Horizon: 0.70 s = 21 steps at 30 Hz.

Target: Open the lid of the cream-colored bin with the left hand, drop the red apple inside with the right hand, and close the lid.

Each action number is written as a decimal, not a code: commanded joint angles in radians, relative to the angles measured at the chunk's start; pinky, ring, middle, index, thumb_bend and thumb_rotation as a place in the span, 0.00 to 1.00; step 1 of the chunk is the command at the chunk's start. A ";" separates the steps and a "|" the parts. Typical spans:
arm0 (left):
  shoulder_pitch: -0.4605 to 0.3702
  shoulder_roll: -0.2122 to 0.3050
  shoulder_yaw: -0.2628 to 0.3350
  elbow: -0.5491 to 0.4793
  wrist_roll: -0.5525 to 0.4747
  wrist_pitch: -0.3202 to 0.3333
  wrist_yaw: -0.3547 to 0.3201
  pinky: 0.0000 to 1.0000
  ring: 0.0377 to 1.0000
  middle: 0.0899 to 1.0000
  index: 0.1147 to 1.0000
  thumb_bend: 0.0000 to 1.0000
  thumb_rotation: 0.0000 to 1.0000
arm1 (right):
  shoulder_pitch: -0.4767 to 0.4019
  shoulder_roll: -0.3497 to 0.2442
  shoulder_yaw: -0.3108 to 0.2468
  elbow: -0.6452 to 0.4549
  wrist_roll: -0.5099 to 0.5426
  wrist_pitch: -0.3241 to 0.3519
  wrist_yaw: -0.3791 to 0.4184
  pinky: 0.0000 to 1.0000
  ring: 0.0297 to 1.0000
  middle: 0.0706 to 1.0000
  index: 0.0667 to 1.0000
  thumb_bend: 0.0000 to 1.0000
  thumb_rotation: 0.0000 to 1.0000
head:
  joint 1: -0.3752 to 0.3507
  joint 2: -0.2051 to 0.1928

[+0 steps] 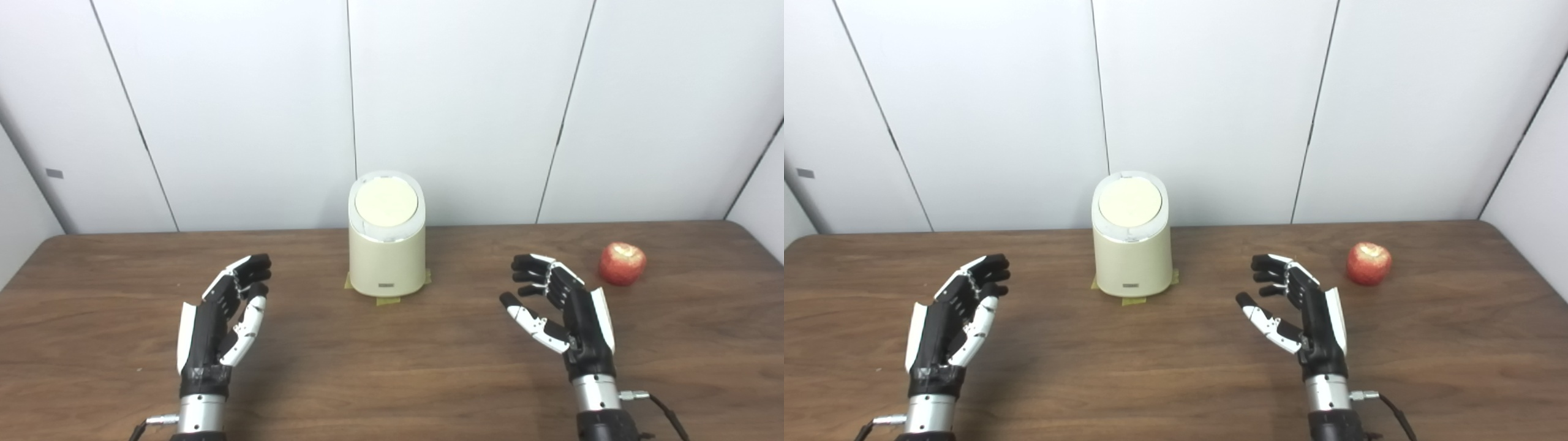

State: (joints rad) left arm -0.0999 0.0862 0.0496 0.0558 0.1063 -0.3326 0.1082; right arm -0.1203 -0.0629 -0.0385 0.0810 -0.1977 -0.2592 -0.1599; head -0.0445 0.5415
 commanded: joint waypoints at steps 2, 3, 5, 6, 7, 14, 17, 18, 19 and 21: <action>0.031 0.005 -0.005 0.034 0.028 -0.018 0.001 0.69 0.74 0.74 0.72 0.25 0.43 | -0.013 -0.002 -0.001 -0.004 0.004 -0.024 -0.001 0.57 0.65 0.66 0.65 0.26 0.19 | 0.000 0.000; 0.032 0.005 -0.005 0.032 0.027 -0.017 0.001 0.69 0.74 0.74 0.72 0.25 0.44 | -0.012 -0.003 0.000 -0.007 0.002 -0.024 -0.001 0.57 0.65 0.66 0.65 0.26 0.19 | 0.001 0.004; 0.033 0.004 -0.005 0.029 0.027 -0.015 0.001 0.69 0.74 0.74 0.72 0.25 0.44 | -0.010 -0.003 0.000 -0.012 0.004 -0.020 0.002 0.56 0.64 0.65 0.64 0.26 0.19 | 0.002 0.005; 0.033 0.004 -0.005 0.029 0.028 -0.015 0.002 0.69 0.74 0.74 0.72 0.26 0.44 | -0.009 -0.003 -0.001 -0.014 0.004 -0.019 0.002 0.57 0.64 0.65 0.64 0.27 0.21 | 0.002 0.004; 0.033 0.004 -0.005 0.029 0.030 -0.015 0.002 0.68 0.74 0.74 0.72 0.26 0.44 | -0.009 -0.003 -0.001 -0.014 0.003 -0.018 0.001 0.56 0.64 0.65 0.64 0.27 0.22 | 0.002 0.004; 0.031 0.006 -0.004 0.035 0.032 -0.017 0.004 0.68 0.74 0.74 0.72 0.26 0.46 | -0.011 0.000 -0.001 -0.012 0.008 -0.026 0.000 0.57 0.65 0.66 0.65 0.26 0.22 | 0.000 0.002; 0.027 0.009 -0.003 0.040 0.026 -0.022 0.001 0.69 0.74 0.74 0.72 0.26 0.46 | -0.011 0.004 -0.002 -0.010 0.010 -0.021 -0.001 0.56 0.64 0.66 0.65 0.26 0.22 | -0.002 0.000; 0.026 0.009 -0.003 0.042 0.023 -0.023 -0.001 0.69 0.74 0.75 0.72 0.26 0.46 | -0.012 0.005 -0.003 -0.008 0.010 -0.020 -0.003 0.56 0.64 0.66 0.65 0.26 0.21 | -0.001 -0.001; 0.022 0.009 0.000 0.043 0.012 -0.025 -0.002 0.69 0.74 0.75 0.72 0.26 0.46 | -0.013 0.005 -0.003 -0.005 0.007 -0.021 -0.005 0.56 0.64 0.66 0.65 0.27 0.20 | -0.001 -0.001; 0.014 0.009 0.005 0.046 0.001 -0.024 -0.004 0.70 0.75 0.75 0.73 0.27 0.45 | -0.017 0.005 -0.002 0.002 -0.001 -0.023 -0.009 0.56 0.64 0.65 0.64 0.26 0.19 | -0.001 -0.004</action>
State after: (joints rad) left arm -0.1019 0.0872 0.0527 0.0574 0.0989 -0.3326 0.1055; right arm -0.1204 -0.0620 -0.0390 0.0810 -0.1983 -0.2593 -0.1598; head -0.0445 0.5369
